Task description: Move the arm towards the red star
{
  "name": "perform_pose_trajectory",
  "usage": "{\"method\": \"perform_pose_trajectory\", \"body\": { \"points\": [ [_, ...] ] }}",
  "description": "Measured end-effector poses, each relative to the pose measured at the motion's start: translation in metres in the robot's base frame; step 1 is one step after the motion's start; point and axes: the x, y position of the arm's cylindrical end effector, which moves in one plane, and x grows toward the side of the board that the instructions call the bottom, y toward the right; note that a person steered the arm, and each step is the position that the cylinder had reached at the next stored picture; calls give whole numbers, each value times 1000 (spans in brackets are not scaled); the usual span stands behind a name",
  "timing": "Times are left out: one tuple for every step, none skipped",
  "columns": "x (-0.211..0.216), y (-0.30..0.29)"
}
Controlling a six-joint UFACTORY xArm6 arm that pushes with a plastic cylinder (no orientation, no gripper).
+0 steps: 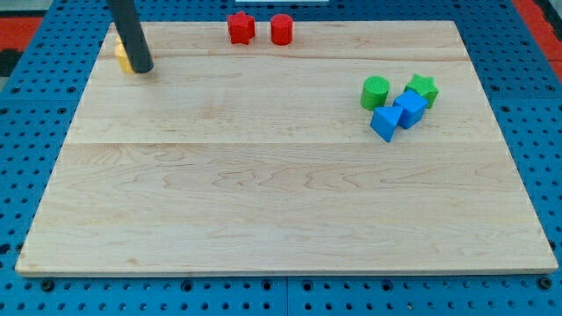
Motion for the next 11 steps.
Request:
{"method": "perform_pose_trajectory", "body": {
  "points": [
    [-4, 34],
    [-4, 52],
    [-18, 57],
    [-19, 42],
    [-19, 21],
    [-24, 11],
    [-46, 6],
    [-91, 11],
    [-98, 17],
    [-98, 43],
    [-97, 103]
  ]
}}
